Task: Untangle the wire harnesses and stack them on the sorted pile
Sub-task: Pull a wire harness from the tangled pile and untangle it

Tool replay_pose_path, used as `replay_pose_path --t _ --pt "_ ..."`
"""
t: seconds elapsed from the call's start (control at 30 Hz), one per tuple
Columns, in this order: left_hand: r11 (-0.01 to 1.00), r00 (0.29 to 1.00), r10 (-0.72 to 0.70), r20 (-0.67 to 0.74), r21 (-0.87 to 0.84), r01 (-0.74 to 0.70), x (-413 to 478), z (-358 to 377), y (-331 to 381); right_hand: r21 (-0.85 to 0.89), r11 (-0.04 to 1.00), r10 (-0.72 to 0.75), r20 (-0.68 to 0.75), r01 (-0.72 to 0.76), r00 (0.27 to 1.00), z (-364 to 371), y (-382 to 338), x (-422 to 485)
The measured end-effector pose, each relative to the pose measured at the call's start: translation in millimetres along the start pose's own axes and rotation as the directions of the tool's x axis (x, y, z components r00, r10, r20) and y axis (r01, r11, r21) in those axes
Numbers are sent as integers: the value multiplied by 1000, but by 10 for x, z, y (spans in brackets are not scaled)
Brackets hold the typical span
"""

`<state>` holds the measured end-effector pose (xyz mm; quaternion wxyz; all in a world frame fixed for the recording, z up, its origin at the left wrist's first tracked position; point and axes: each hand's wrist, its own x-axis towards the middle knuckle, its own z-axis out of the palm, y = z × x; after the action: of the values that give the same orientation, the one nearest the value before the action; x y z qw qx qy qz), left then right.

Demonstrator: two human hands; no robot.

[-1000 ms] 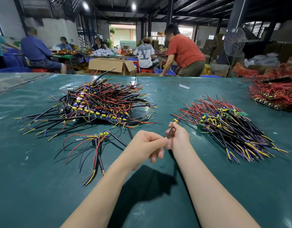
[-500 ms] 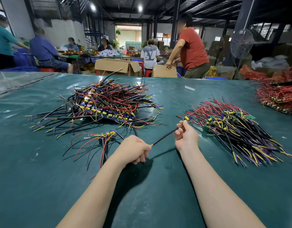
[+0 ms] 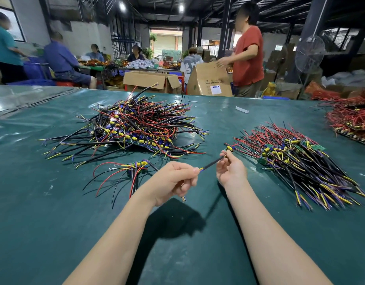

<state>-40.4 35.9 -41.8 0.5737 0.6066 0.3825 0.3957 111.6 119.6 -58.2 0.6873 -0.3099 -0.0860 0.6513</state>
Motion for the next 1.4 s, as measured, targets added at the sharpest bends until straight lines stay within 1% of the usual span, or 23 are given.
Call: replay_pose_path --t 0.03,0.1,0.13,0.2,0.27,0.37,0.47,0.53,0.63,0.7,0.77,0.87,1.0,1.07,1.2,1.27,1.4 --pt "993 999 -31 -28 116 34 -5 -21 -21 -12 1000 -17 -8 17 1000 -15 -5 11" --pt "933 992 -78 -100 342 108 -14 -87 -48 -22 999 -49 -17 49 999 -43 -14 30" --pt "903 987 -88 -132 409 135 -13 -121 -58 -18 998 -58 -16 57 998 -51 -17 33" --pt "882 982 -80 -172 446 151 -17 -179 -65 -17 997 -69 -11 69 998 -47 -18 24" --pt "913 986 -55 -160 393 115 -23 -196 -56 -24 997 -74 -7 74 997 -34 -11 9" --pt "951 996 -50 -70 301 69 -22 -174 -56 -41 997 -71 -3 71 997 -42 -18 -5" --pt "964 990 -143 -10 224 142 -34 -188 -83 -52 997 -60 -10 59 998 -37 -19 -13" --pt "953 975 -219 37 224 205 -57 -207 -82 -41 998 -56 -9 55 998 -29 -20 -19" --pt "934 953 -290 86 240 263 -102 -259 -62 -45 997 -57 -17 56 998 -35 7 -34" --pt "925 940 -328 93 234 299 -132 -306 -51 -137 986 -99 -23 95 995 -20 58 -56" --pt "916 932 -355 78 227 330 -141 -327 -51 -232 962 -147 11 146 989 29 90 -85" --pt "911 924 -377 60 205 358 -112 -297 -29 -245 952 -178 51 185 983 80 60 -92" --pt "878 934 -358 2 340 336 -95 -235 -45 -230 962 -142 46 149 989 35 73 -92" --pt "887 951 -311 -9 356 293 -83 -205 -81 -239 962 -120 52 129 991 27 124 -111" --pt "959 976 -218 7 187 213 -29 -120 -111 -263 954 -125 85 143 989 47 147 -125" --pt "975 981 -196 2 107 195 -12 -106 -111 -272 949 -137 103 161 985 59 155 -126" --pt "968 971 -238 25 92 234 -3 -100 -129 -324 928 -147 138 185 979 54 180 -130"
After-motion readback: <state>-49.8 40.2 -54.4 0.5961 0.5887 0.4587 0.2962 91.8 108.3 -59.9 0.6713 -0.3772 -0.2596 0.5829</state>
